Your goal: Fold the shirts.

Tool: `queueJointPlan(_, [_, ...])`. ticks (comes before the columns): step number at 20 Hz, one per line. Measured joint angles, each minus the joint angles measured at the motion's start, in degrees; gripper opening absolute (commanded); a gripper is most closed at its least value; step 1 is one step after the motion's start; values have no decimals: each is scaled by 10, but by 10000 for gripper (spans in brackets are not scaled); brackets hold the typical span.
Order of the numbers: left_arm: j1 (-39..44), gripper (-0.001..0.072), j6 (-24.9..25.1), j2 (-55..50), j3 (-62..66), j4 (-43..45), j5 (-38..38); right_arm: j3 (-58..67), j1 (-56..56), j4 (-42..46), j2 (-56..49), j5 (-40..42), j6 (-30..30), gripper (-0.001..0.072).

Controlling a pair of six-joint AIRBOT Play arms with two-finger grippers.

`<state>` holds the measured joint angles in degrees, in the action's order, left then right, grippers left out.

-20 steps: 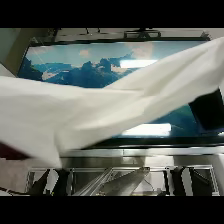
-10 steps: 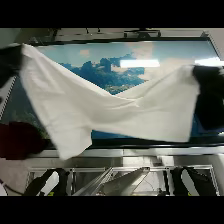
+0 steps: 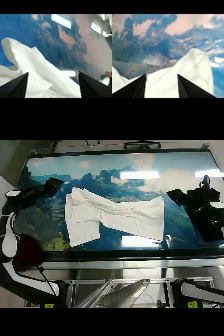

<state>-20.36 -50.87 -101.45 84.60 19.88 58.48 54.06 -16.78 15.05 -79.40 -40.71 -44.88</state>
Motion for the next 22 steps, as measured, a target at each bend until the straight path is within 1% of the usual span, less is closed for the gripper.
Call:
queueJointPlan(1, [-19,608,-15,-14,18,20,29,8,-16,10,-5,-25,0,426])
queueJointPlan(2, [-39,601,-34,-24,31,48,57,14,-32,22,-8,-50,0,406])
queueJointPlan(3, [-55,497,-50,-32,37,76,78,17,-49,37,-10,-78,-5,273])
queueJointPlan(4, [-68,439,-62,-37,38,104,96,20,-63,54,-11,-104,-14,269])
queueJointPlan(6, [-84,441,-78,-44,26,150,127,22,-83,86,-13,-150,-34,319])
queueJointPlan(9, [-82,439,-83,-48,-6,185,142,23,-96,113,-13,-193,-50,319])
queueJointPlan(14, [-43,432,-75,-63,-26,214,144,23,-101,146,-14,-238,-76,319])
queueJointPlan(16, [-24,432,-81,-82,-16,233,160,23,-101,154,-14,-257,-80,319])
queueJointPlan(18, [-9,428,-94,-101,1,246,193,23,-102,160,-14,-276,-83,319])
queueJointPlan(19, [-3,264,-102,-111,13,254,214,23,-102,162,-14,-286,-85,319])
queueJointPlan(20, [3,119,-108,-121,26,273,234,23,-102,166,-14,-295,-85,319])
queueJointPlan(21, [7,52,-114,-130,38,287,252,23,-102,170,-14,-301,-85,319])
queueJointPlan(22, [10,6,-117,-135,52,298,263,22,-102,177,-14,-305,-87,318])
